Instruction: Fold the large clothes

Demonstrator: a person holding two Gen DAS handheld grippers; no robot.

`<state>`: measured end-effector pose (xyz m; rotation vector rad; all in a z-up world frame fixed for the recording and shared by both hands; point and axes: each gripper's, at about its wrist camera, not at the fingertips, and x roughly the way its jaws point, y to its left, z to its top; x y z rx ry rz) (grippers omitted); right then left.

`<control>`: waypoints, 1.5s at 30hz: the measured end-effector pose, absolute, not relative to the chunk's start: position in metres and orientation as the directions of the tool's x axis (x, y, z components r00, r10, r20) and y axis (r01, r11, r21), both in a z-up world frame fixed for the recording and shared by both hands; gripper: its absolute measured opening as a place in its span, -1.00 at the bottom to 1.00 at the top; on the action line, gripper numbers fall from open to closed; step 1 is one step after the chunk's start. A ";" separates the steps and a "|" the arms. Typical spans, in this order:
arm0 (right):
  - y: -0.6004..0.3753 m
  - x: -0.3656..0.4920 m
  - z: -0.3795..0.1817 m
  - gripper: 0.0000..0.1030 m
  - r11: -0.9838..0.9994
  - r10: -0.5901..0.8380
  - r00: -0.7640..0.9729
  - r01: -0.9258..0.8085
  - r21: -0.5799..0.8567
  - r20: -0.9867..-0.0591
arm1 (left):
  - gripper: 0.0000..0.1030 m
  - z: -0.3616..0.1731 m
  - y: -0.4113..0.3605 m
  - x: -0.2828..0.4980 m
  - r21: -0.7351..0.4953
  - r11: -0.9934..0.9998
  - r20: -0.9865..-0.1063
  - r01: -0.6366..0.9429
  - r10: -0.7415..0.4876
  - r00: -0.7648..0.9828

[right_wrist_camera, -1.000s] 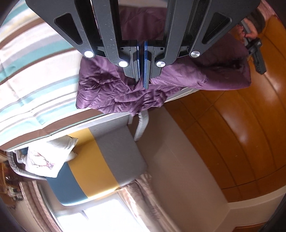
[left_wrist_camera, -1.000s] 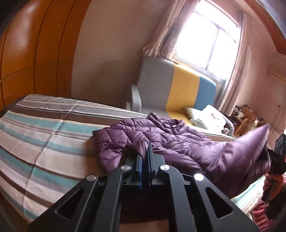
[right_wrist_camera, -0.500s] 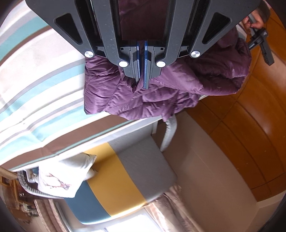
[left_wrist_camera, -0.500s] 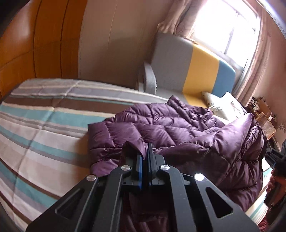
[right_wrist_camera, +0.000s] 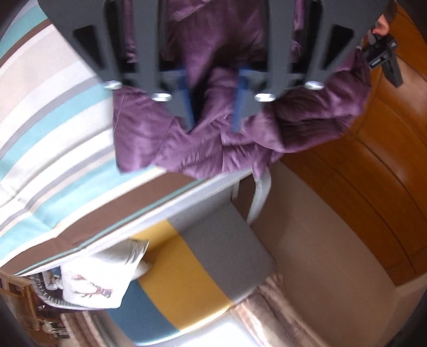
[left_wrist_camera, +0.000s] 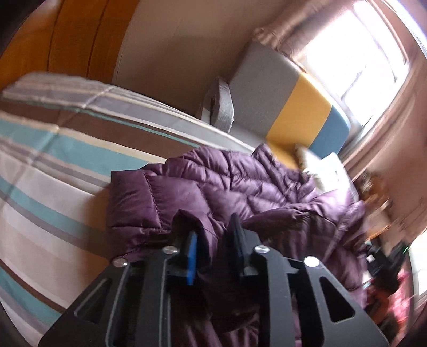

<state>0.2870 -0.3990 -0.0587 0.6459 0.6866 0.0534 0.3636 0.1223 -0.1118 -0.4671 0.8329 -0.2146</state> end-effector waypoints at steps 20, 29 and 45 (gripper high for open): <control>-0.395 0.195 -0.043 0.25 0.871 0.220 0.769 0.123 0.476 -0.600 | 0.64 -0.118 0.119 0.264 -0.294 0.953 -0.626 0.076 -0.252 0.738; -0.383 0.153 -0.073 0.25 0.859 0.297 0.709 0.095 0.504 -0.639 | 0.42 -0.138 0.108 0.253 -0.293 0.953 -0.655 0.072 -0.255 0.711; -0.379 0.144 -0.064 -0.88 0.816 0.482 0.598 -0.041 0.577 -0.640 | -0.92 -0.116 0.106 0.210 -0.350 0.913 -0.696 0.207 -0.402 0.596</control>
